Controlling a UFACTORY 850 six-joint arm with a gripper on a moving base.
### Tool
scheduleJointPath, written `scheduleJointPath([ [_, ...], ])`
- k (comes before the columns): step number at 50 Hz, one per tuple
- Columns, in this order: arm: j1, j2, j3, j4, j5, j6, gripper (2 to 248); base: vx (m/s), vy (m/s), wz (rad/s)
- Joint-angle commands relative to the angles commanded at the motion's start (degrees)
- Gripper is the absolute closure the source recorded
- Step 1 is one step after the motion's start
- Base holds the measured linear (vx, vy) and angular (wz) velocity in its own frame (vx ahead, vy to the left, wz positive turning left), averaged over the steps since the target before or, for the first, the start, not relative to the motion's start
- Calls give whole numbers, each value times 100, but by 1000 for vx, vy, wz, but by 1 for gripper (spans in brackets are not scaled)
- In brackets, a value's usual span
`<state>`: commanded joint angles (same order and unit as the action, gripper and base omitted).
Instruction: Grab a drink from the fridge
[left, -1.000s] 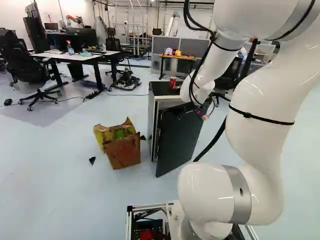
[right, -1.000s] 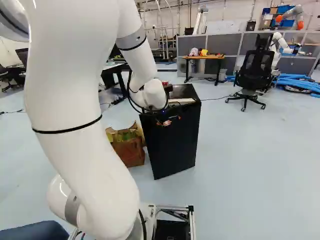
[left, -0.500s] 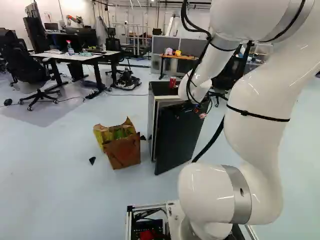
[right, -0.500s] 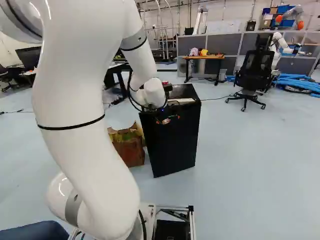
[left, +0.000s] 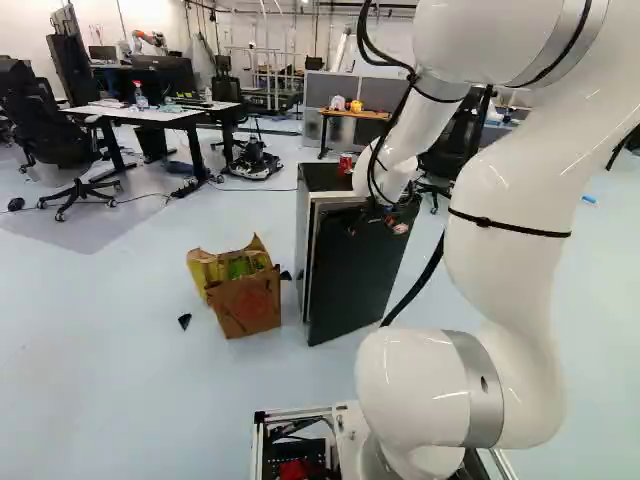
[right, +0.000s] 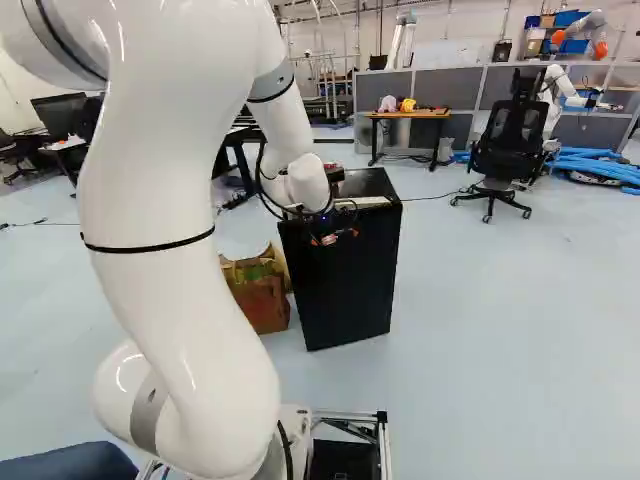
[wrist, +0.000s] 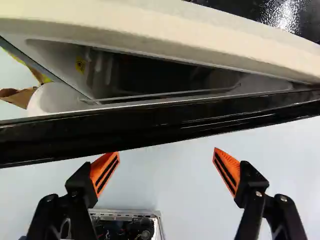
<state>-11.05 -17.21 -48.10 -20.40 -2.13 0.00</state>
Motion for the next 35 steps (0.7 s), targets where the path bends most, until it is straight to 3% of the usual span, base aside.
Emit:
scheduleJointPath([
  [35,131,-289,-369,524,-89,0,3,0,0,0],
])
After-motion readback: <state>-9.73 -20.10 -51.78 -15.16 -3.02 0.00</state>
